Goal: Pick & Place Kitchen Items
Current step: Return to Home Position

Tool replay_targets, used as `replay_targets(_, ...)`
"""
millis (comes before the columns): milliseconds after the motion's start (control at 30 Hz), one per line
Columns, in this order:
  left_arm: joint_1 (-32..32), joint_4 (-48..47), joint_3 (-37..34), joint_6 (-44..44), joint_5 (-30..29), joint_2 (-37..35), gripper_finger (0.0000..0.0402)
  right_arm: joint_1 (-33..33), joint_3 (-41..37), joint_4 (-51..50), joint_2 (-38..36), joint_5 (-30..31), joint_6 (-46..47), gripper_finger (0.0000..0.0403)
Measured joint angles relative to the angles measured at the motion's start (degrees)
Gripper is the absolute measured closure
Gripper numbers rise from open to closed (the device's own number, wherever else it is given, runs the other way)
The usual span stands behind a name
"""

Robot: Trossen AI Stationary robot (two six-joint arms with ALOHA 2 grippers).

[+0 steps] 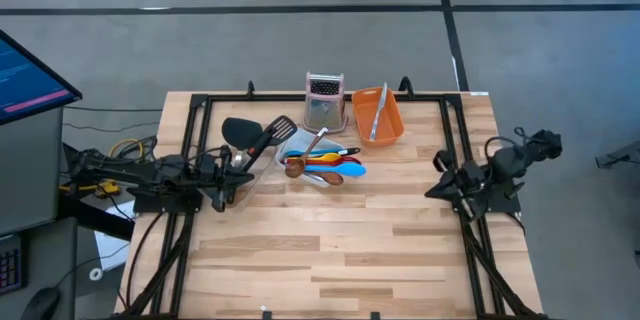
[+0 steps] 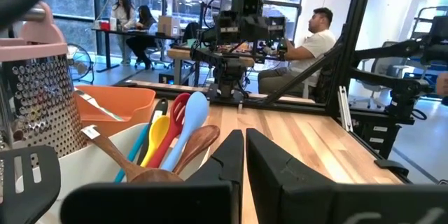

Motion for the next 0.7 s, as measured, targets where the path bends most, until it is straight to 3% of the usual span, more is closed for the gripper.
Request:
replay_targets(267,0.0,0.05,0.0,0.0,0.0,0.0,0.04,0.0,-4.28,0.04,0.0,-0.02,-1.36,0.0403)
replay_targets(700,0.02,0.56,0.0,0.0,0.0,0.0,0.04,-0.53,-4.58,-1.8,0.02,0.13,0.63,0.0403)
